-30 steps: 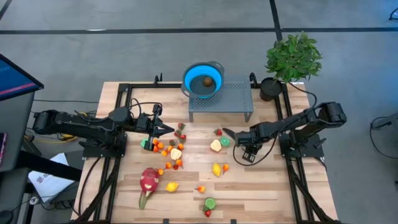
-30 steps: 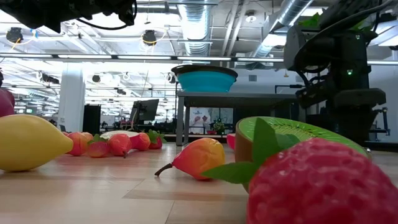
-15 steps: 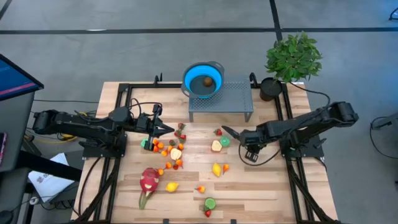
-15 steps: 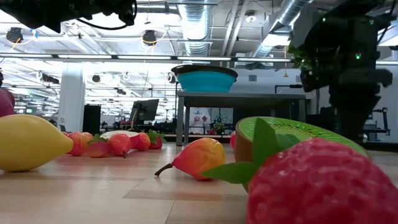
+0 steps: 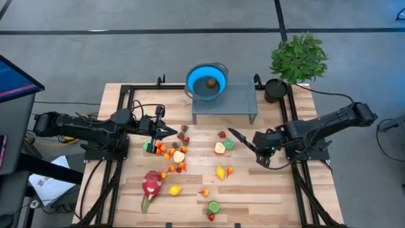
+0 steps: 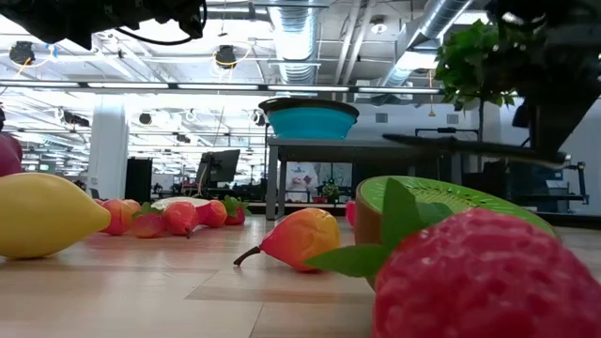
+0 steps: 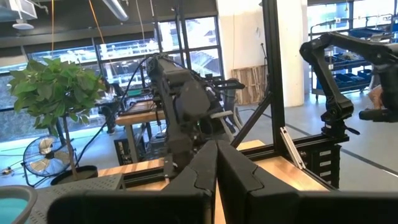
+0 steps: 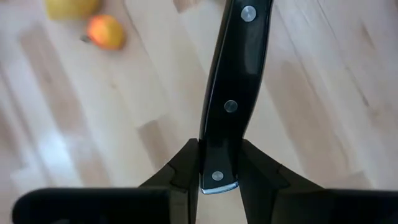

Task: Pick & Place Fruit
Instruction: Put the knife on the shelf to the right of the strainer bowl

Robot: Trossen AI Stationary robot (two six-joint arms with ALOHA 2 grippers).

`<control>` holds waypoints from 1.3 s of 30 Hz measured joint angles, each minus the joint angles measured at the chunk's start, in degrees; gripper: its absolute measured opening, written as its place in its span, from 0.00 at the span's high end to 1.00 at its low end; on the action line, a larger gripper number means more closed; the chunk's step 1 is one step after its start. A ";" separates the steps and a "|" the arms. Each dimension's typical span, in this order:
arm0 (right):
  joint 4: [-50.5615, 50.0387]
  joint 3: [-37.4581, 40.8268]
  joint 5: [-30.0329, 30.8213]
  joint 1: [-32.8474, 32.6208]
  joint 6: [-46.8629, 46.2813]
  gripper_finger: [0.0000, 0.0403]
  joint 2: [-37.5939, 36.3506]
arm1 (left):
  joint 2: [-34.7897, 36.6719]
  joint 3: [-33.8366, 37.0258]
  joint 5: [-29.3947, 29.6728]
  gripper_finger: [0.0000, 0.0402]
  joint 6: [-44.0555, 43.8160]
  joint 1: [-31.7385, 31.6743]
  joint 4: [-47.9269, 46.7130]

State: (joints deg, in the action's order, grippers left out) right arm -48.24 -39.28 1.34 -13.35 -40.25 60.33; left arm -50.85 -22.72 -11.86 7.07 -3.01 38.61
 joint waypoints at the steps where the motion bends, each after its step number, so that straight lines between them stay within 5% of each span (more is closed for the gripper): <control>1: -0.17 -0.75 0.09 -0.29 -1.93 0.82 -0.38 | 0.00 0.00 0.50 0.99 0.00 -0.01 0.00; 12: -4.22 -14.86 3.54 0.72 -6.99 0.82 0.78 | 0.00 0.00 3.35 0.99 0.10 0.00 -0.02; 20: -26.40 -30.11 6.48 9.33 -7.32 0.82 7.89 | 0.00 0.00 3.32 0.99 -0.02 -0.01 -0.07; 28: -33.75 -39.95 6.18 20.94 6.39 0.82 15.90 | 0.00 0.00 3.28 0.99 -0.05 0.00 -0.06; 39: -33.06 -41.12 3.11 35.55 20.43 0.82 21.49 | 0.00 -0.02 3.26 0.99 -0.06 0.00 -0.07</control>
State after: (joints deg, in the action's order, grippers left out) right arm -81.30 -80.40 4.44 22.20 -19.82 81.82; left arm -50.85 -22.74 -8.61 7.01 -3.01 38.54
